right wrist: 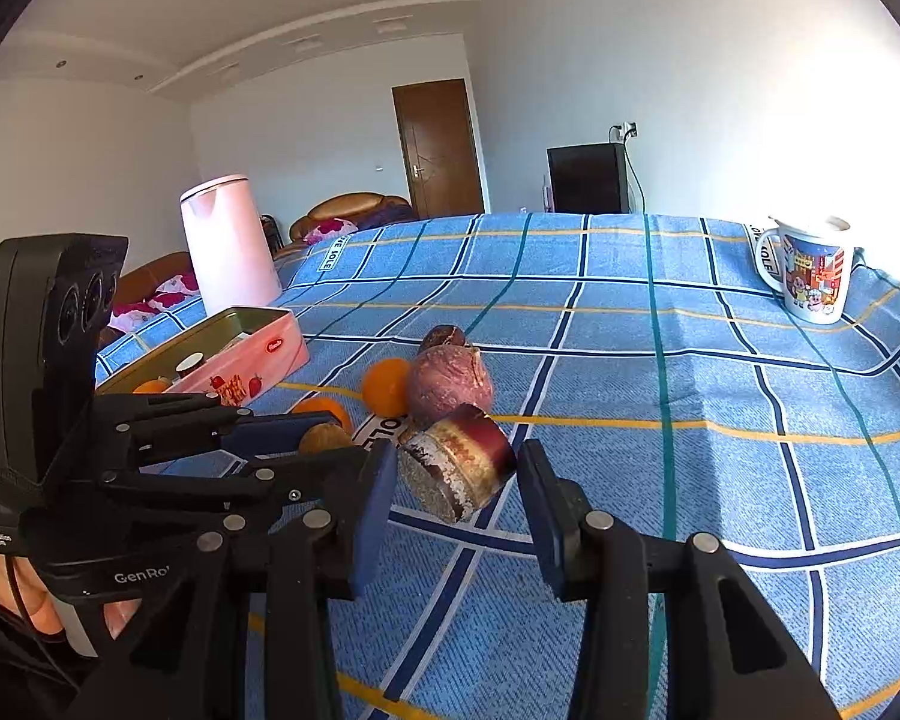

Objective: Organize fruits
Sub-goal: 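Grasp another round yellow-brown fruit with the left gripper while the right gripper grasps the striped cylinder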

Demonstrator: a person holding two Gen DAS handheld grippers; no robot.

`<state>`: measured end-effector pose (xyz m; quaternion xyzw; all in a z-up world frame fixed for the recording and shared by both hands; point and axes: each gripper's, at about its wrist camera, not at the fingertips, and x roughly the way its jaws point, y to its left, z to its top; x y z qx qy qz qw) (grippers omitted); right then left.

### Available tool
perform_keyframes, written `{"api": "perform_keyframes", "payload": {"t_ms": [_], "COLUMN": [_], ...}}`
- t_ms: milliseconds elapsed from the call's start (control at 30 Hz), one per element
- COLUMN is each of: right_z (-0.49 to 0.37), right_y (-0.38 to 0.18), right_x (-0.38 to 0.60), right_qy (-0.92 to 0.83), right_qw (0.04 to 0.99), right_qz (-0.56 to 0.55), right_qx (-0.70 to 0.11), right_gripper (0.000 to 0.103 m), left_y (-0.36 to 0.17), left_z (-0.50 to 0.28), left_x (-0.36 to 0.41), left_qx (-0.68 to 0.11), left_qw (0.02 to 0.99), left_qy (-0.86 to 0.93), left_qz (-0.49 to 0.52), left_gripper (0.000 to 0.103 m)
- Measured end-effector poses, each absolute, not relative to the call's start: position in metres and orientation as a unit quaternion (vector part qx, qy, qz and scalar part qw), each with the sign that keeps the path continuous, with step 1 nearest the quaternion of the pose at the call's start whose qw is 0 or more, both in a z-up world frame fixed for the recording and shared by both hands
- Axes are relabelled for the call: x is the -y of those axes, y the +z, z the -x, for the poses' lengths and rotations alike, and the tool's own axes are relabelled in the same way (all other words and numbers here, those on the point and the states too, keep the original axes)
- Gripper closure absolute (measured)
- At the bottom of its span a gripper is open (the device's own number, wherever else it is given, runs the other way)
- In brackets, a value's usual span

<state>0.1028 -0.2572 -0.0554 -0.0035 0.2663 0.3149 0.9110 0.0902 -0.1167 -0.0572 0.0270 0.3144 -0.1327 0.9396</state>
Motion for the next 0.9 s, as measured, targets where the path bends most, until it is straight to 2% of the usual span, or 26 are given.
{"api": "perform_keyframes", "payload": {"t_ms": [900], "right_z": [-0.083], "right_y": [-0.050], "right_x": [0.261], "right_qy": [0.323], "right_qw": [0.926], "right_qz": [0.007], "right_qx": [-0.196], "right_gripper": [0.059], "left_y": [-0.047], "left_z": [-0.066], "left_x": [0.115], "left_qx": [-0.231], "left_qw": [0.965], "left_qy": [-0.119], "left_qz": [-0.035], "left_gripper": [0.072]}}
